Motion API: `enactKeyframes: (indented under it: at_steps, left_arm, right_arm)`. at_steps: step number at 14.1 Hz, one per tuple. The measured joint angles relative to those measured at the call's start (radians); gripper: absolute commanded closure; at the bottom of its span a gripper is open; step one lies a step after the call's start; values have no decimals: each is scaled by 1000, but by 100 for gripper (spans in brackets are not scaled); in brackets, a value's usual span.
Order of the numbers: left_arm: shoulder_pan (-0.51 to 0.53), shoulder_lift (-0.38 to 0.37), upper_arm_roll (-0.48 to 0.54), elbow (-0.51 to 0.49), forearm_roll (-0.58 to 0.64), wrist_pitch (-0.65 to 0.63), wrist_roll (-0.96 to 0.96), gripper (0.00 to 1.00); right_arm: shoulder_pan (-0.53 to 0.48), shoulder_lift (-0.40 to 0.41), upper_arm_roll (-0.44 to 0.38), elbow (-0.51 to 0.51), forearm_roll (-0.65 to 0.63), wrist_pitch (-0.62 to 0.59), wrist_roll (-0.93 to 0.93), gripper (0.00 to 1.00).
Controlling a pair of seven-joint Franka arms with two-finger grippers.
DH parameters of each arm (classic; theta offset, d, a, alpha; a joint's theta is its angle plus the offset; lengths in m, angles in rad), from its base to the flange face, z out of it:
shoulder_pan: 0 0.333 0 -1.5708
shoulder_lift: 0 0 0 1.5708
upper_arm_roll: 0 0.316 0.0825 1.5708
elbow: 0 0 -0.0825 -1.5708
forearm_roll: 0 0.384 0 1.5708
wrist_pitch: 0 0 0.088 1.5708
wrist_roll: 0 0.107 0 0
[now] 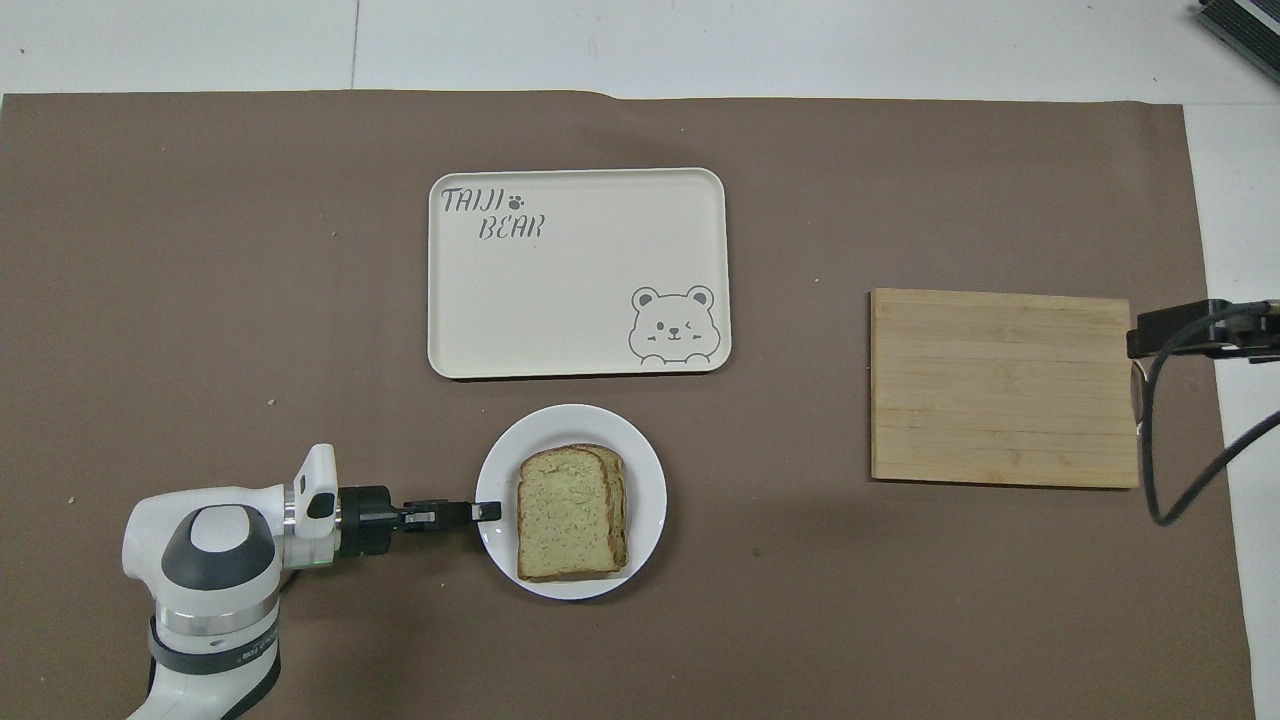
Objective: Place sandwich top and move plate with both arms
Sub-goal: 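Slide the plate with the left gripper onto the bear tray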
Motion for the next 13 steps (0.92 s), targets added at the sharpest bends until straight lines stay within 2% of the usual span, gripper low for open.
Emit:
enactKeyframes:
  at_steps: [4, 7, 13]
  left_arm:
    - [22, 0, 7, 53, -9, -7, -19, 100]
    - [39, 21, 12, 180, 25, -7, -98, 100]
    - [79, 222, 13, 551, 255, -6, -298, 100]
  right_arm:
    - [0, 0, 0, 0, 0, 0, 0, 0]
    - [0, 0, 0, 0, 0, 0, 0, 0]
    - [0, 0, 0, 0, 0, 0, 0, 0]
